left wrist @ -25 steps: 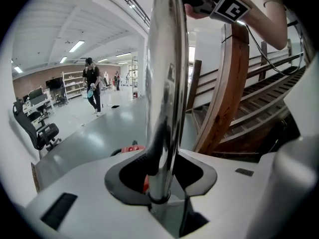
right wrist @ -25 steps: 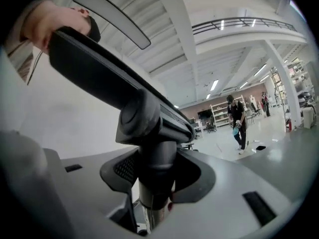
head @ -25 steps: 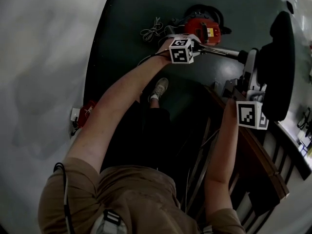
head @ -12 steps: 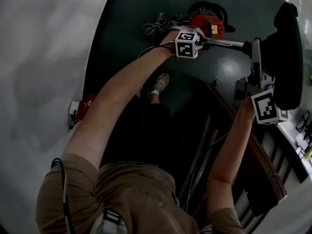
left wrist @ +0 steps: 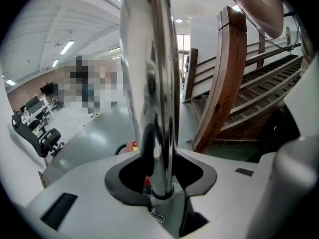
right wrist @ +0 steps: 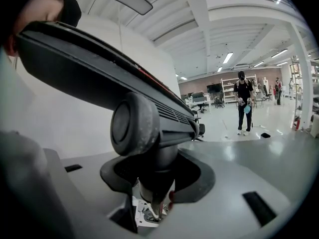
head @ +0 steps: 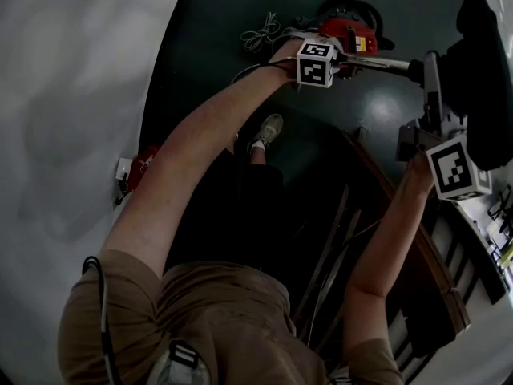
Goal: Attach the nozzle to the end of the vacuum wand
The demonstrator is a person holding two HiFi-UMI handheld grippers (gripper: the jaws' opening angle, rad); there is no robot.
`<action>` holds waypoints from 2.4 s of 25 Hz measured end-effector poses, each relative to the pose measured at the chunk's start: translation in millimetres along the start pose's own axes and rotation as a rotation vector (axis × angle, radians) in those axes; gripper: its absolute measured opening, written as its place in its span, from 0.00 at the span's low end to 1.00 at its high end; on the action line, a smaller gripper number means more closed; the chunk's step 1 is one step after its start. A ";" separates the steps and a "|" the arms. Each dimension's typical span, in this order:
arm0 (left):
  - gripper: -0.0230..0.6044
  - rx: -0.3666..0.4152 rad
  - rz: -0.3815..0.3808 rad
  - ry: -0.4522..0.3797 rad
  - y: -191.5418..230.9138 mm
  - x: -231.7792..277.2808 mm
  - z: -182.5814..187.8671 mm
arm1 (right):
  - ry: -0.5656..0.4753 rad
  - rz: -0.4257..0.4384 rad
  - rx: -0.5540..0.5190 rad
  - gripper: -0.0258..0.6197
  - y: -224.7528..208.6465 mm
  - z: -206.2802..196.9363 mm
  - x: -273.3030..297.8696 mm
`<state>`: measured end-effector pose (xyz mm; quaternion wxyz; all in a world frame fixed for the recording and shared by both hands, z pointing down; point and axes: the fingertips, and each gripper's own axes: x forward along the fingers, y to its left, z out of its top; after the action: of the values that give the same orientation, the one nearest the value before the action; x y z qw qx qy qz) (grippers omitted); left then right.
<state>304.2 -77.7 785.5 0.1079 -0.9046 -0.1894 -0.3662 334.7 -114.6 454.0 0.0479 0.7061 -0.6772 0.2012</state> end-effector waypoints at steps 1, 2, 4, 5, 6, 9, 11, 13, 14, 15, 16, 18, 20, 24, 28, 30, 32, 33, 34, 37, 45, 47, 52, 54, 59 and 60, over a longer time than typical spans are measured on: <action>0.28 0.001 -0.002 0.011 1.6 1.0 -0.4 | 0.000 -0.008 0.007 0.31 -3.0 0.7 1.3; 0.28 0.000 -0.009 0.023 6.2 3.7 0.0 | -0.002 -0.013 0.013 0.31 -8.4 2.9 5.5; 0.28 -0.030 -0.031 -0.013 22.9 4.3 13.2 | -0.002 -0.005 0.006 0.31 -21.2 11.5 21.0; 0.28 -0.064 -0.036 -0.096 32.2 -6.2 31.8 | -0.001 0.006 -0.004 0.31 -24.3 16.1 28.7; 0.28 -0.094 -0.027 -0.205 39.9 -25.6 56.9 | 0.003 0.017 -0.004 0.31 -25.7 17.8 33.4; 0.28 -0.063 0.074 -0.340 47.2 -75.3 109.3 | 0.039 0.044 0.024 0.31 -28.6 12.5 35.9; 0.28 -0.076 0.102 -0.335 45.3 -75.5 112.9 | 0.080 0.044 0.035 0.31 -33.6 7.4 39.9; 0.28 -0.123 0.089 -0.341 42.8 -69.6 114.8 | 0.095 0.027 0.018 0.31 -37.3 4.7 46.2; 0.28 -0.134 0.085 -0.338 42.6 -66.9 117.9 | 0.076 0.010 0.000 0.31 -39.9 5.8 47.5; 0.28 -0.140 0.086 -0.334 43.5 -64.8 121.3 | 0.032 -0.011 -0.014 0.31 -43.2 8.5 45.5; 0.28 -0.149 0.089 -0.337 44.8 -63.1 123.7 | -0.027 -0.033 -0.024 0.31 -46.6 11.8 40.2; 0.28 -0.170 0.096 -0.355 45.9 -60.7 123.6 | -0.137 -0.065 -0.041 0.30 -50.4 16.6 28.0; 0.28 -0.168 0.100 -0.362 45.6 -59.1 120.2 | -0.195 -0.068 -0.057 0.30 -50.0 18.3 20.4; 0.28 -0.130 0.114 -0.329 52.0 -56.0 122.2 | -0.186 -0.039 -0.074 0.30 -45.6 14.5 15.3; 0.28 -0.109 0.109 -0.291 52.2 -55.2 121.3 | -0.048 -0.024 -0.060 0.30 -47.7 3.8 19.1; 0.28 -0.104 0.106 -0.282 53.0 -55.6 119.1 | 0.006 0.001 -0.047 0.30 -46.4 1.1 23.3; 0.28 -0.099 0.094 -0.281 50.6 -55.0 117.7 | 0.062 0.041 -0.028 0.30 -44.2 -2.2 26.4; 0.28 -0.097 0.087 -0.283 48.8 -54.7 117.9 | 0.086 0.065 -0.010 0.30 -44.9 -3.3 27.7; 0.28 -0.096 0.083 -0.286 46.8 -54.8 118.7 | 0.103 0.088 0.011 0.30 -45.9 -3.4 28.8; 0.28 -0.105 0.096 -0.292 44.7 -56.6 120.3 | 0.092 0.107 0.041 0.30 -46.1 -1.1 29.9; 0.28 -0.086 0.088 -0.259 44.5 -56.4 120.2 | 0.150 0.106 -0.018 0.30 -38.4 -4.9 34.4; 0.28 -0.081 0.081 -0.248 42.6 -54.5 121.9 | 0.146 0.101 0.005 0.30 -41.8 -6.3 32.5; 0.28 -0.081 0.081 -0.245 34.6 -50.2 122.7 | 0.190 0.112 0.030 0.29 -48.6 -18.2 23.7; 0.28 -0.086 0.088 -0.248 18.7 -50.3 122.7 | 0.184 0.110 0.025 0.29 -36.7 -23.6 9.7; 0.28 -0.108 0.190 -0.269 24.0 -63.0 118.9 | 0.116 0.131 -0.009 0.29 -20.5 -15.7 11.3; 0.28 -0.127 0.200 -0.275 23.4 -65.8 115.4 | 0.134 0.157 -0.020 0.29 -12.4 -17.1 13.0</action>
<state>342.4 -77.7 656.1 0.0594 -0.9656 -0.0880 -0.2375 343.0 -120.0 476.8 0.0842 0.6355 -0.7276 0.2442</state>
